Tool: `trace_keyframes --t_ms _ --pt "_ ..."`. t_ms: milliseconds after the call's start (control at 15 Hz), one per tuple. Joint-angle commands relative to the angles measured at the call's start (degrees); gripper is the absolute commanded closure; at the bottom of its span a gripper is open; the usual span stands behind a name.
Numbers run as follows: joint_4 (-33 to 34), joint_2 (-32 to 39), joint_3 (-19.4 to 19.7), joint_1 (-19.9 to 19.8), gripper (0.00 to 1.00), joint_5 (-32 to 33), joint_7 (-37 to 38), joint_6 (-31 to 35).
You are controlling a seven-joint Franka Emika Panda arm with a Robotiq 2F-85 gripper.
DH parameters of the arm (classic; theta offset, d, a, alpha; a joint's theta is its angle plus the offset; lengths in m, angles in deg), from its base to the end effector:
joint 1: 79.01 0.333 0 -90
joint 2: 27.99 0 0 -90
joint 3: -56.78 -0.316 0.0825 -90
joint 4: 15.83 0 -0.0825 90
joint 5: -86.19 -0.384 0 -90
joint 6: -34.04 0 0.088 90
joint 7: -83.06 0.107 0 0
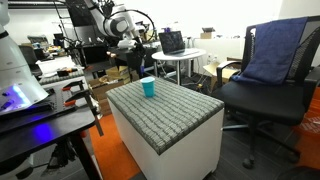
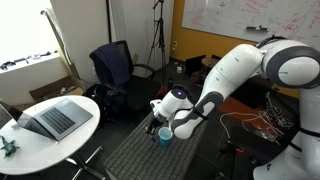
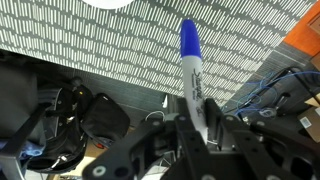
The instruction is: Remove the marker from the cup and put it on the table
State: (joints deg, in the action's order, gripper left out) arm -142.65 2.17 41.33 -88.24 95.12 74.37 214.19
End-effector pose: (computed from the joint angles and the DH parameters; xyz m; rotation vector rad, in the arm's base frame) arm 0.5766 0.0754 0.1918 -2.9420 -0.5238 -0.6564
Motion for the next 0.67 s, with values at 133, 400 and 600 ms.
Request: trace_keyframes --t_ms 133,400,600 --pt "5.18 4.1 -3.67 -2.83 0.94 -1.35 -6.22 -7.57" --pt "8.15 6.5 -3.9 -2.26 0.94 -2.41 -9.28 -12.71" --pt "10.23 7.87 -4.73 -2.39 0.94 -3.44 -12.01 -16.24"
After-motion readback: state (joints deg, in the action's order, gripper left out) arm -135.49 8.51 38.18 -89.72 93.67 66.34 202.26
